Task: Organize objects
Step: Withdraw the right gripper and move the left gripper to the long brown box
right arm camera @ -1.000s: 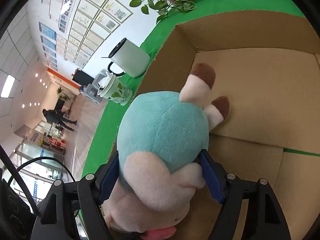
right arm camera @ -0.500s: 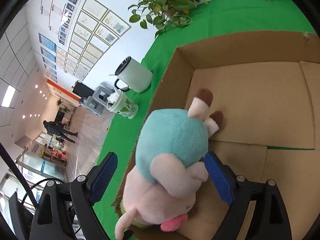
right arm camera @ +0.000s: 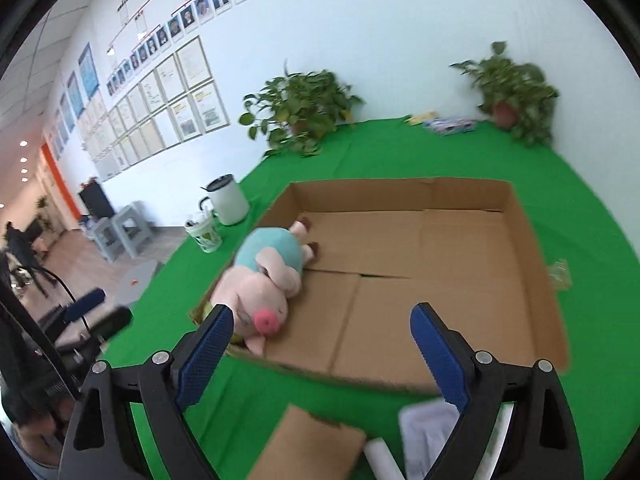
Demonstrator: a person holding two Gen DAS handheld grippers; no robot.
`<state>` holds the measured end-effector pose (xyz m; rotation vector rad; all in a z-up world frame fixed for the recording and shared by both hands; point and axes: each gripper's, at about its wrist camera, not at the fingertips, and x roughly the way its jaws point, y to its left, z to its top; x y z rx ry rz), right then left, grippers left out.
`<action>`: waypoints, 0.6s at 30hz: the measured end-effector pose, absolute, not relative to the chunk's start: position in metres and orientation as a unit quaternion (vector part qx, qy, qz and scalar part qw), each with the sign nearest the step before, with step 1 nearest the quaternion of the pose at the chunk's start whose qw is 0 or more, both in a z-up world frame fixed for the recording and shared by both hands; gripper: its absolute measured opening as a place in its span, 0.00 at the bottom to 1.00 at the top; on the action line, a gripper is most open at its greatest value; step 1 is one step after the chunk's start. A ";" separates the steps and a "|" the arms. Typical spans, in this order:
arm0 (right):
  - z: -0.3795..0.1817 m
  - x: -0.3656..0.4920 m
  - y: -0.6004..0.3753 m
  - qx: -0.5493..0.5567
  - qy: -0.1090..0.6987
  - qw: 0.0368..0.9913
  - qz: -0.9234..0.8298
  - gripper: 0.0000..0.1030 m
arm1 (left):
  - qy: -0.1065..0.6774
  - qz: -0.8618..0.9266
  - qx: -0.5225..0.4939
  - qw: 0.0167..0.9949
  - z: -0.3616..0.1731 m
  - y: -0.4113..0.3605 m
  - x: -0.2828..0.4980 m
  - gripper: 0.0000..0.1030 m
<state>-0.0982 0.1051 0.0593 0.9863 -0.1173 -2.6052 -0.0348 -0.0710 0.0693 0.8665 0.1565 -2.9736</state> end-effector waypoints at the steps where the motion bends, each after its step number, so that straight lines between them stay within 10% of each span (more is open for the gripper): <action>1: 0.060 -0.081 0.116 0.344 -0.035 0.165 -0.924 0.88 | 0.051 -0.961 0.273 0.010 0.070 -0.065 -0.030 0.76; 12: 0.032 0.027 0.162 0.336 0.018 0.069 -0.939 0.85 | 0.051 -0.965 0.256 -0.034 0.055 -0.007 0.005 0.75; 14: 0.024 0.035 0.163 0.338 0.015 0.069 -0.938 0.81 | 0.057 -0.964 0.259 -0.029 0.053 -0.005 0.009 0.65; 16: 0.017 0.041 0.162 0.339 0.008 0.068 -0.938 0.65 | 0.060 -0.962 0.265 -0.041 0.051 0.000 0.013 0.23; 18: 0.013 0.047 0.162 0.339 0.003 0.068 -0.938 0.41 | 0.050 -0.957 0.282 -0.051 0.047 0.006 0.015 0.03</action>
